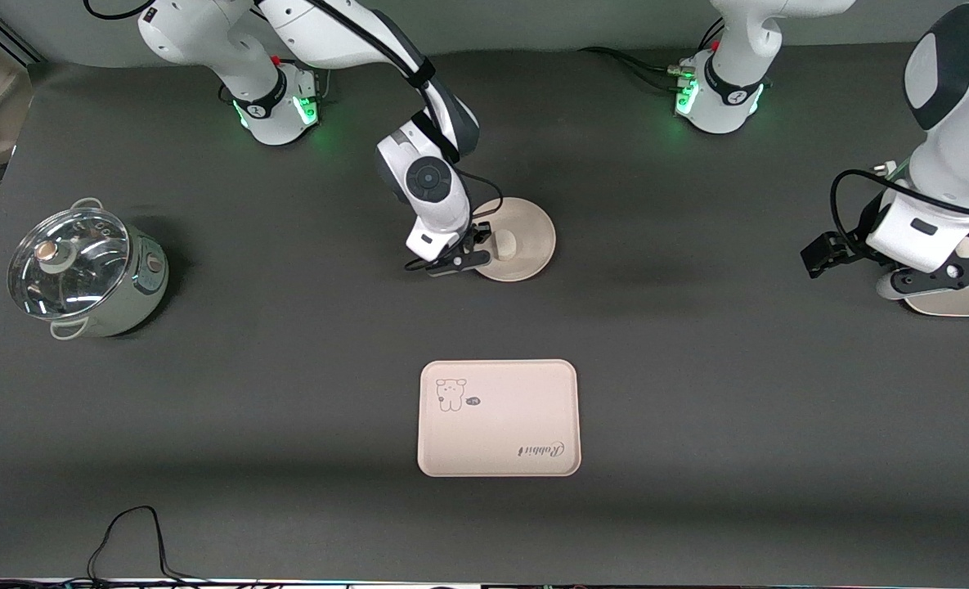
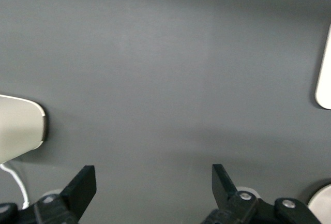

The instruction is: Place bun in plate and plate on tray

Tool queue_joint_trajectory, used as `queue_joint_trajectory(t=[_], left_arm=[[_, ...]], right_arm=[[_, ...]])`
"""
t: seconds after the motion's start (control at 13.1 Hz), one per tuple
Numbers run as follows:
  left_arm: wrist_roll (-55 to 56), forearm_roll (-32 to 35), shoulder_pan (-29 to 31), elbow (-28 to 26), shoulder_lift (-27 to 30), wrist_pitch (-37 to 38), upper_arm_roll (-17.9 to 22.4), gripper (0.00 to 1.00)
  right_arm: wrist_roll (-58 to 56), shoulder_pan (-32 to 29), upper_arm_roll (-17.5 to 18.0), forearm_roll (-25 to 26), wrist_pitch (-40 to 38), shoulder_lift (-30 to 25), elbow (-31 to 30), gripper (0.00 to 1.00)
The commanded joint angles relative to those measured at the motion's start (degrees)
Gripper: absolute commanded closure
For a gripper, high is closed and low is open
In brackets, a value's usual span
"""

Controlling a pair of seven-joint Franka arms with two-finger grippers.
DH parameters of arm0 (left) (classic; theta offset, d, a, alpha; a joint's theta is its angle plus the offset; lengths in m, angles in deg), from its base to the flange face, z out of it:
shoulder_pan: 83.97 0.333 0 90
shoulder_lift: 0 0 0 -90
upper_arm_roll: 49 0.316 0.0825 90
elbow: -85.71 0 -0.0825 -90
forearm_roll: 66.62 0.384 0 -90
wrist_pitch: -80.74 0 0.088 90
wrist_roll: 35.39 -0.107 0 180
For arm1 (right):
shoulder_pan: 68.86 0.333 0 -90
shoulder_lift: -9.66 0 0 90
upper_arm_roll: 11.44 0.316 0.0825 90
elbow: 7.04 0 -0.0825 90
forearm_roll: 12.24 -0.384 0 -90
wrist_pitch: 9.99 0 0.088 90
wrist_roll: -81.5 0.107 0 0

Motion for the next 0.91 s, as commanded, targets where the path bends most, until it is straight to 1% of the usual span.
queue_joint_trajectory(t=[0.0, 0.08, 0.15, 0.3, 0.46, 0.53, 0.61, 0.69, 0.76, 0.84], left_arm=[[-5.76, -1.4, -4.88, -0.75, 0.16, -1.93, 5.18, 0.0], [-11.37, -1.4, -6.9, -0.66, 0.42, -1.23, 8.08, 0.0], [-14.03, -1.4, -7.53, -0.4, 0.85, -0.87, 9.24, 0.0], [-13.71, -1.4, -7.54, 1.96, 0.77, 3.15, 9.25, 0.0], [-13.53, -1.4, -7.11, 2.06, 0.77, 4.66, 8.72, 0.0], [-13.53, -1.4, -5.8, 2.15, 0.86, 5.45, 7.15, 0.0], [-13.53, -1.4, -2.56, 2.32, 0.86, 5.72, 3.75, 0.0], [-13.53, -1.4, 0.25, 2.33, 0.94, 5.9, 0.58, 0.0], [-12.75, -1.4, 1.15, 2.5, 1.03, 6.77, -0.58, 0.0], [-11.09, -1.49, 0.9, 2.59, 1.03, 7.39, -0.6, 0.0]], right_arm=[[-2.11, -2.33, -0.36, -1.81, -3.77, -1.42, 1.28, 1.0], [-2.11, -3.13, -0.36, -2.08, -6.57, -1.42, 2.94, 1.0], [-2.11, -4.18, -0.36, -2.34, -10.0, -1.59, 5.22, 1.0], [-2.2, -7.34, -0.45, -3.13, -15.45, -2.38, 9.35, 1.0], [-2.98, -11.81, -0.19, -3.83, -20.37, -2.56, 14.44, 1.0], [-4.56, -13.58, -0.44, -7.67, -21.18, -2.56, 17.34, 1.0], [-6.14, -14.55, -0.62, -10.92, -21.19, -2.3, 20.15, 1.0], [-6.42, -16.91, -0.54, -12.0, -21.19, -1.86, 23.05, 1.0], [-5.81, -17.89, -0.45, -12.45, -20.41, -0.56, 25.95, 1.0], [-5.54, -17.9, -0.45, -13.32, -19.62, 3.03, 30.33, 1.0]])
